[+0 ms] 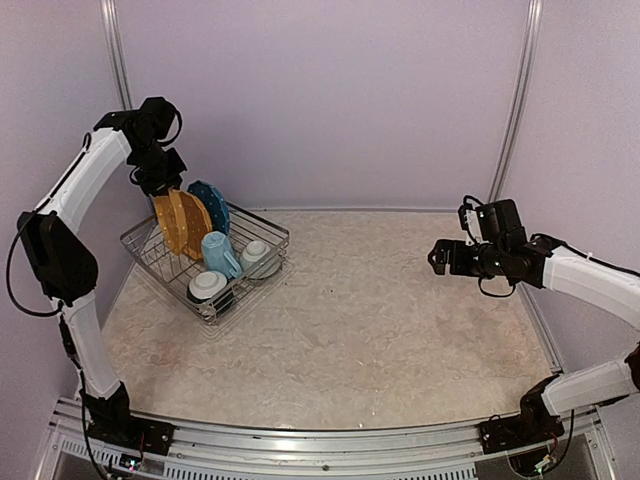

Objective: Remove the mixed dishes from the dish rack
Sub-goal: Pass from the left arm to the right

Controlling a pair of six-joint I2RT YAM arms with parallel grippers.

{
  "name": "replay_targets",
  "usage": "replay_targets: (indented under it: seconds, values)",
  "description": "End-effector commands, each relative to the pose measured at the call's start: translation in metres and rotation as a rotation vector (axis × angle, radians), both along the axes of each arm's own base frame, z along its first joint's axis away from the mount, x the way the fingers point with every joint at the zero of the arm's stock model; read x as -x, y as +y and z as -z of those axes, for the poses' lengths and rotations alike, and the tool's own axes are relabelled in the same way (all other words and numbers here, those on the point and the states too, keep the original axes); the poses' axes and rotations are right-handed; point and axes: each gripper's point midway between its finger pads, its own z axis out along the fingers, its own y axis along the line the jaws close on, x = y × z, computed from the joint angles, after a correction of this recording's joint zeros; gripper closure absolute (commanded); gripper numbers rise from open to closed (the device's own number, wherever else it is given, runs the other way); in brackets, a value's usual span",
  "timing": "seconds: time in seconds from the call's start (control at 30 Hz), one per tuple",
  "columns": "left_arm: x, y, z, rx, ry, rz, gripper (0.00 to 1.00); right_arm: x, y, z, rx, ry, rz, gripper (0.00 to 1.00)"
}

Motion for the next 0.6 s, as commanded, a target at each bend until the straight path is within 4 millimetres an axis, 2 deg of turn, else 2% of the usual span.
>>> replay_targets:
  seconds: [0.0, 0.2, 0.4, 0.57]
  values:
    - [0.024, -0.014, -0.065, 0.116, -0.168, -0.019, 1.00, -0.003, 0.019, 0.000, 0.026, -0.001, -0.053, 0.00]
    - [0.049, -0.053, -0.095, 0.235, -0.239, 0.006, 1.00, -0.011, 0.055, -0.015, 0.049, -0.032, -0.111, 0.00]
    - [0.060, -0.102, -0.091, 0.457, -0.221, 0.007, 1.00, -0.015, 0.112, -0.038, 0.050, -0.107, -0.215, 0.00]
    - [0.059, -0.144, -0.080, 0.615, -0.179, 0.020, 1.00, -0.009, 0.172, -0.060, 0.070, -0.206, -0.328, 0.00]
